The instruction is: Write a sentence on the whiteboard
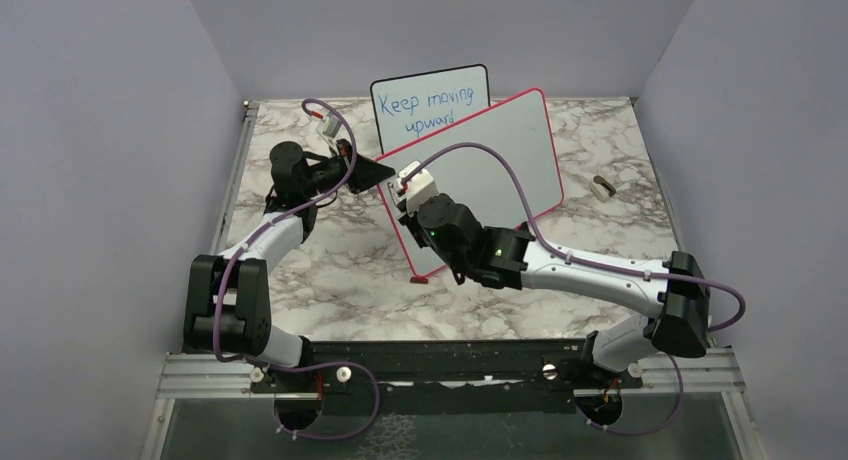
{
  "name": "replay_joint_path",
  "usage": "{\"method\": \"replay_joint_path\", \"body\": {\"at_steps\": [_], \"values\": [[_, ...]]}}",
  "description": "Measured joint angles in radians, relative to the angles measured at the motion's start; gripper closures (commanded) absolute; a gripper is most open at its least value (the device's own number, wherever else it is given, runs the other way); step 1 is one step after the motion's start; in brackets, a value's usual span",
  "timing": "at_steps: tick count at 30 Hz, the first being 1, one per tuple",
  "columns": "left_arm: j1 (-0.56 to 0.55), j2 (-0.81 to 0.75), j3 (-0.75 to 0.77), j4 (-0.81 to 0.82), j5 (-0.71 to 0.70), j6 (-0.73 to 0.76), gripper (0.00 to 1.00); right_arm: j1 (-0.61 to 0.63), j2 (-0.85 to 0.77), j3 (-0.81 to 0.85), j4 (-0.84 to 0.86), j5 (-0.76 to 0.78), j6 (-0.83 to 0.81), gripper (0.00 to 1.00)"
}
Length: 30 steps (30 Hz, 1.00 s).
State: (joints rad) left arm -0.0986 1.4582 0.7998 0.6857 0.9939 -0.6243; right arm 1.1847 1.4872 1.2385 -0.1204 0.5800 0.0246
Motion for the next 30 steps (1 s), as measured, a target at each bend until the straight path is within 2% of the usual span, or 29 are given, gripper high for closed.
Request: {"method": "replay_joint_path", "body": {"at_steps": [30], "values": [[0.0,0.0,0.0,0.0,0.0,0.0,1.0,0.001,0.038,0.0,0.0,0.023,-0.007,0.99]]}}
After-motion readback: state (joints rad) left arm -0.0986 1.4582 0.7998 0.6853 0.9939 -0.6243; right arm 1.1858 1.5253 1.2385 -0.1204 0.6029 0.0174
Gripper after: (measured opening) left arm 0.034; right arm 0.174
